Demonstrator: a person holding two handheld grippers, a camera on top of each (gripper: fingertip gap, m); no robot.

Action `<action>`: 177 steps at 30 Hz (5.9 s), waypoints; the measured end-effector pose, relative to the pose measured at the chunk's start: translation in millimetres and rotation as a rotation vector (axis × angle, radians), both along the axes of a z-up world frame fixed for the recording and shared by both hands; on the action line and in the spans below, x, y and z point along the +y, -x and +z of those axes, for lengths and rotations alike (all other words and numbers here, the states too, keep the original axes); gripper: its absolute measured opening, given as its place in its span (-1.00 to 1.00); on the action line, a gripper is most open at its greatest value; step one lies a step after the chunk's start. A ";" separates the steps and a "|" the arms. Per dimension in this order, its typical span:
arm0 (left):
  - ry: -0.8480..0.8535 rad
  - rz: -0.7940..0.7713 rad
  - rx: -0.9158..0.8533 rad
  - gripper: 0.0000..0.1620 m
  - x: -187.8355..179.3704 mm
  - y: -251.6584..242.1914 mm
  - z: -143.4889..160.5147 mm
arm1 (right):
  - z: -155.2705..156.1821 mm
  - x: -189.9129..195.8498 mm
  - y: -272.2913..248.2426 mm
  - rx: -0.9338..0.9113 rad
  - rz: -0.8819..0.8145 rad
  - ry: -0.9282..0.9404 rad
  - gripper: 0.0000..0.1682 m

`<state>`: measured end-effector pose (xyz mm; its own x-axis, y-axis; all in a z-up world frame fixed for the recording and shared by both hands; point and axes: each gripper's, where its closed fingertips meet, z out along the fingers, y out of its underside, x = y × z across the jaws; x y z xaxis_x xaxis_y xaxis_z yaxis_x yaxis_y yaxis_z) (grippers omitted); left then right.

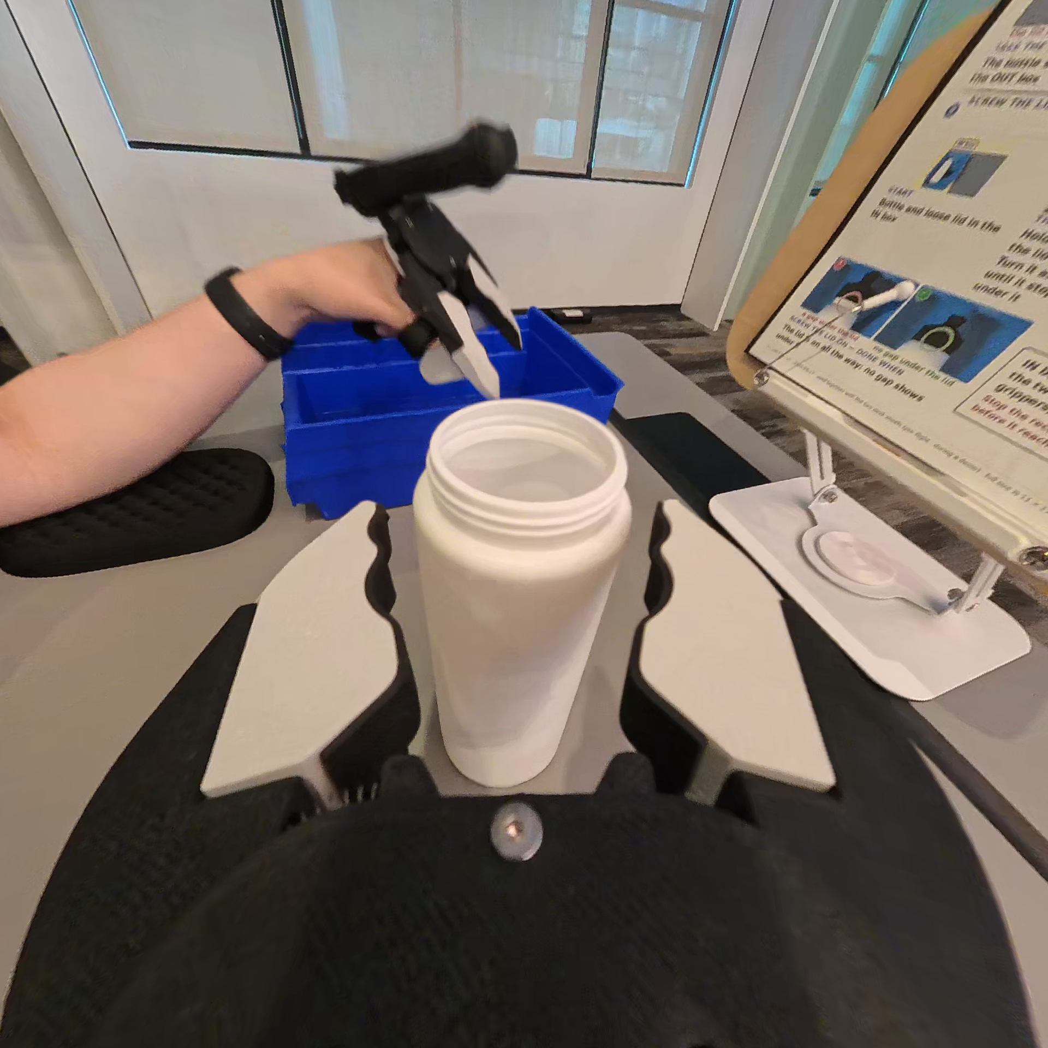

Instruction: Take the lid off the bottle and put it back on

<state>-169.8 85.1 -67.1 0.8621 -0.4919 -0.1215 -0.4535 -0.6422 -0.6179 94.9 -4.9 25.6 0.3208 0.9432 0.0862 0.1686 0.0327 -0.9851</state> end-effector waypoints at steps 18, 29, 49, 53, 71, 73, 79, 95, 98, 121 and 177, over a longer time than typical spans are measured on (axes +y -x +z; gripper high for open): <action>0.187 0.025 0.031 -0.14 12.0 15.6 -84.9 | 18.9 -7.5 -8.4 0.028 0.026 -0.019 0.05; -0.124 -0.014 -0.037 -0.15 -8.1 6.1 47.6 | 61.0 -26.7 -21.7 0.066 0.003 -0.220 0.03; -0.183 -0.942 -0.144 -0.16 -187.7 -244.0 105.7 | 25.5 -98.2 22.5 -0.173 0.301 -0.071 -0.13; -0.171 -0.954 -0.138 -0.16 -188.7 -245.2 101.7 | 16.6 -97.0 26.9 -0.195 0.306 -0.054 -0.21; -0.228 -0.993 -0.232 -0.17 -199.5 -244.0 123.5 | 32.7 -106.3 28.8 -0.081 0.358 -0.123 -0.21; -0.251 -0.991 -0.260 -0.17 -200.0 -245.1 128.7 | 36.4 -106.3 27.6 -0.068 0.350 -0.150 -0.22; -0.351 -0.955 -0.338 -0.02 -187.7 -239.6 146.8 | 51.1 -100.7 18.5 -0.037 0.296 -0.198 -0.22; -0.366 -0.995 -0.402 -0.16 -188.2 -257.9 140.2 | 55.9 -97.0 8.7 -0.049 0.284 -0.203 -0.22; -0.372 -0.999 -0.418 -0.20 -188.4 -257.3 142.5 | 55.5 -95.5 8.2 -0.051 0.280 -0.199 -0.21; -0.389 -0.999 -0.609 -0.21 -194.5 -264.5 162.5 | 78.2 -101.7 9.3 0.224 0.357 -0.104 -0.17; -0.510 -0.386 -0.635 0.07 -76.0 -290.2 35.6 | 85.8 -23.2 -41.5 0.250 0.052 -0.017 -0.17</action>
